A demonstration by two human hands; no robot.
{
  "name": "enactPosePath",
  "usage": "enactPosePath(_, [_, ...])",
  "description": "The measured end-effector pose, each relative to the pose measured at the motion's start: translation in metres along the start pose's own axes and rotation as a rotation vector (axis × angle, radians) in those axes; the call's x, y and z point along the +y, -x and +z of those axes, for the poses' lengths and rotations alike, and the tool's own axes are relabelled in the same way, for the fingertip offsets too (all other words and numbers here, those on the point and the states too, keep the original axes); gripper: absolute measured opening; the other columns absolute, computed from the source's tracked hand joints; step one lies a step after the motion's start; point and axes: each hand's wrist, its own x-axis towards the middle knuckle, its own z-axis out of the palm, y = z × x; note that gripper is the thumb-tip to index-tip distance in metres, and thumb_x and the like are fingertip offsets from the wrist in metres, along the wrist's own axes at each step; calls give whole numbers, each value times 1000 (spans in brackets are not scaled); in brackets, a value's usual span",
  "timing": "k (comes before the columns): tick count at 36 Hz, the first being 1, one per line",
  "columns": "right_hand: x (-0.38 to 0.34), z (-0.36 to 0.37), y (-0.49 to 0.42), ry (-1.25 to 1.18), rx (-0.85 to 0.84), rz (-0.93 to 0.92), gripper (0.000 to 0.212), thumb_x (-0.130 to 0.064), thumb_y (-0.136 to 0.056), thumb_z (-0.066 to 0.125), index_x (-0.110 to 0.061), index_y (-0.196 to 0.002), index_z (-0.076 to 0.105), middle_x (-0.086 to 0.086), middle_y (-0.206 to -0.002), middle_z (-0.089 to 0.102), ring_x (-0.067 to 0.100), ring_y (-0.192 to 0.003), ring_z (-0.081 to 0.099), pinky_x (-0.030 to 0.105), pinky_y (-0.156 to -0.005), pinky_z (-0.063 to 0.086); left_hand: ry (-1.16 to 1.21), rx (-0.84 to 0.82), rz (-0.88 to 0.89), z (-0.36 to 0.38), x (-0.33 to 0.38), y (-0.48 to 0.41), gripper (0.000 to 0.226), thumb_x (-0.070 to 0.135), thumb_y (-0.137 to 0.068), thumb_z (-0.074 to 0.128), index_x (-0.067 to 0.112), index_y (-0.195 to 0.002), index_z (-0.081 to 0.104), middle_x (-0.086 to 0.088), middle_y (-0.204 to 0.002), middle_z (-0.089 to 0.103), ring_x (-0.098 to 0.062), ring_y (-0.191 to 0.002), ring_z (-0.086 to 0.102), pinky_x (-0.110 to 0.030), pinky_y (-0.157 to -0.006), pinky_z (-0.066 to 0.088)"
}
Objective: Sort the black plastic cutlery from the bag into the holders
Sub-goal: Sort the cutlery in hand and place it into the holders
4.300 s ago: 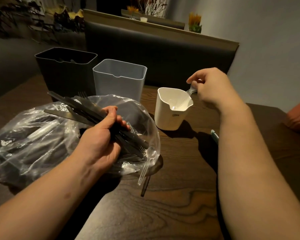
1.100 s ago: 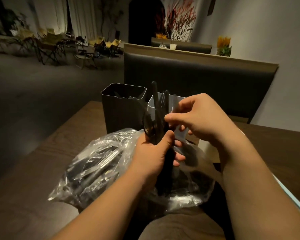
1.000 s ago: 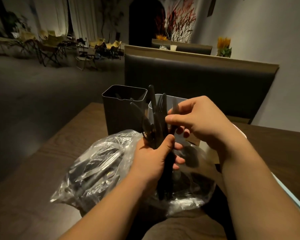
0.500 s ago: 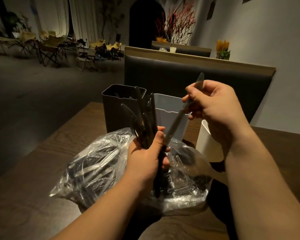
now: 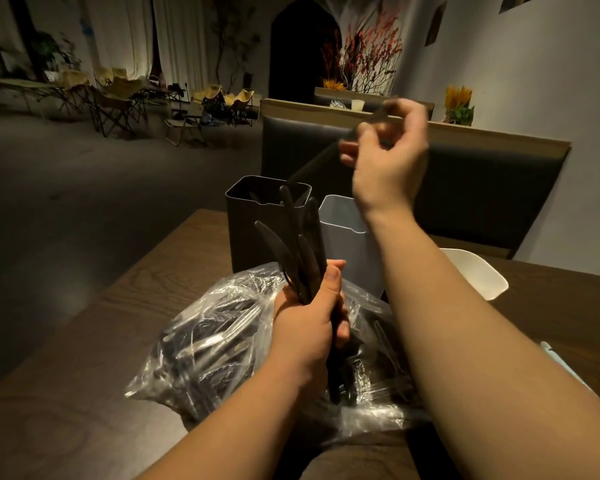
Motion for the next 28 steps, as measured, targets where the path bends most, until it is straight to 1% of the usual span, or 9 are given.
enactPosePath(4, [19, 14, -7, 307, -222, -61, 42, -9, -95, 63, -20, -133, 48, -8, -94, 59, 17, -85, 70, 37, -70, 63, -9, -15, -26, -1, 0, 0, 22, 41, -75, 71, 26, -89, 79, -5, -62, 57, -16, -43, 49, -20, -39, 37])
enactPosePath(8, [22, 17, -11, 669, -482, -164, 33, -22, -98, 60, -25, -130, 57, 1, -113, 67, 17, -103, 65, 38, -89, 58, -39, -36, -19, -3, 0, -1, 25, 43, -74, 72, 27, -90, 80, -6, -66, 61, -17, -45, 55, -22, -40, 40])
enactPosePath(11, [13, 11, -10, 816, -671, -107, 26, -29, -102, 55, -24, -124, 66, -3, -118, 68, 11, -108, 60, 35, -98, 52, -35, -46, -47, -3, 2, 0, 33, 43, -71, 73, 23, -95, 78, -7, -69, 65, -18, -48, 58, -22, -41, 42])
enactPosePath(13, [-3, -2, -6, 755, -675, -50, 25, -30, -103, 53, -23, -122, 67, -5, -114, 68, 6, -104, 58, 27, -94, 50, -44, -53, -66, -4, 1, 0, 37, 45, -67, 75, 21, -95, 78, -7, -71, 69, -19, -51, 61, -23, -42, 44])
enactPosePath(15, [-24, -22, 2, 573, -645, 85, 26, -37, -103, 50, -22, -113, 69, -5, -103, 68, 5, -93, 61, 21, -80, 51, -58, -53, -81, -4, 2, -1, 37, 46, -65, 76, 20, -91, 79, -7, -73, 71, -20, -53, 62, -23, -42, 45])
enactPosePath(18, [-46, -55, 22, 453, -830, 265, 29, -47, -97, 53, -24, -102, 69, -1, -95, 69, 11, -82, 67, 25, -65, 55, -62, -80, -117, -4, 2, -1, 45, 45, -60, 78, 13, -90, 77, -8, -73, 72, -21, -51, 62, -24, -41, 44])
enactPosePath(20, [-45, -67, 36, 430, -894, 298, 15, -38, -92, 63, -27, -101, 71, -2, -93, 71, 11, -78, 68, 25, -63, 54, -67, -110, -143, -5, 1, 0, 53, 45, -60, 78, 7, -97, 74, -9, -73, 72, -21, -52, 62, -24, -42, 43])
enactPosePath(25, [-41, -78, 48, 287, -781, 415, 7, -22, -92, 70, -20, -96, 74, 1, -88, 75, 16, -84, 73, 32, -67, 54, -122, -174, -122, -4, -2, 4, 48, 42, -71, 72, 4, -102, 71, -8, -75, 70, -20, -54, 64, -24, -45, 44])
enactPosePath(28, [-41, -83, 47, 300, -712, 377, 7, -17, -94, 67, -15, -91, 73, 4, -83, 74, 15, -78, 74, 24, -60, 55, -142, -212, -97, -3, -3, 5, 49, 40, -77, 68, 1, -107, 67, -8, -78, 71, -20, -56, 65, -25, -48, 48])
